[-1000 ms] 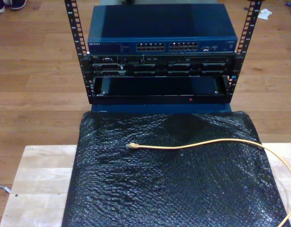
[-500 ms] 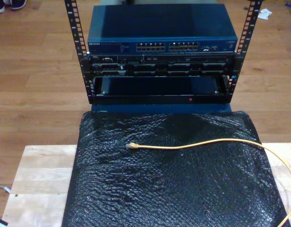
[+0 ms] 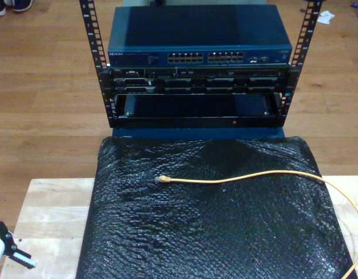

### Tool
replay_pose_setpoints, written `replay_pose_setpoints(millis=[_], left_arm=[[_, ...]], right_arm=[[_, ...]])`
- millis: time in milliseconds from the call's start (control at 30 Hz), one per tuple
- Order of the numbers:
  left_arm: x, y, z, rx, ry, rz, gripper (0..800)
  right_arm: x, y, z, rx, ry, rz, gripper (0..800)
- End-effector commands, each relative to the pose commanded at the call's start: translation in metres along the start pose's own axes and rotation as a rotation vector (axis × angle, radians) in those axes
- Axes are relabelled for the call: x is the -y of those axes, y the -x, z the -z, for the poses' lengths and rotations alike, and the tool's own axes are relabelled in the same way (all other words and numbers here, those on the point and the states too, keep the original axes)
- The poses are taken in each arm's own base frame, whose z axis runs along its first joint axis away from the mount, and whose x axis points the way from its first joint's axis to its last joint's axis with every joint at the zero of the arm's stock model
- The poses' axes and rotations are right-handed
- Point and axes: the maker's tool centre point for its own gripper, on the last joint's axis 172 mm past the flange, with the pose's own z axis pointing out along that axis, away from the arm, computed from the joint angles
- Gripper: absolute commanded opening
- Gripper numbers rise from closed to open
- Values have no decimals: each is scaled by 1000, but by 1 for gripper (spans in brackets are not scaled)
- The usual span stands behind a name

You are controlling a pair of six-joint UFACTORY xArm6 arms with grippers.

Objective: Grab the cable and plug it in

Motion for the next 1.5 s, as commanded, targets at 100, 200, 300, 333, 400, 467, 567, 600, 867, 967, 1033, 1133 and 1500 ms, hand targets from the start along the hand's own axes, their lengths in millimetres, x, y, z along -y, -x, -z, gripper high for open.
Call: replay_pose_setpoints(millis=[100, 200, 300, 333, 400, 467, 567, 600, 867, 967, 1033, 1133, 1500], left_arm=[[6, -4, 0, -11, -15, 10, 800], [10, -8, -3, -9, -2, 12, 799], [12, -13, -7, -5, 21, 20, 799], [13, -15, -8, -2, 28, 23, 799], [14, -18, -11, 1, 40, 28, 800], [15, -20, -13, 4, 50, 30, 800], [19, -24, -16, 10, 59, 37, 799], [21, -24, -17, 11, 55, 42, 800], [32, -28, -17, 1, 20, 45, 800], [32, -27, -17, 0, 20, 47, 800], [32, -27, -17, 0, 20, 47, 800], [32, -25, -18, -2, 22, 52, 800], [31, -23, -22, -9, 27, 59, 799]], right_arm=[[-2, -11, -7, -9, -32, -5, 796], [-6, -21, -12, -26, -62, 12, 797], [-11, -32, -13, -59, -52, 21, 797], [-13, -36, -13, -71, -46, 14, 797], [-15, -41, -13, -83, -44, 4, 796], [-17, -46, -15, -84, -50, 12, 796], [-18, -55, -20, -86, -66, 37, 796], [-18, -58, -22, -85, -72, 45, 796], [-21, -89, -32, -117, -90, 91, 796], [-21, -96, -35, -123, -98, 97, 796], [-20, -100, -39, -123, -108, 109, 796], [-18, -106, -44, -122, -120, 127, 796], [-25, -136, -63, -92, -124, 160, 796]])
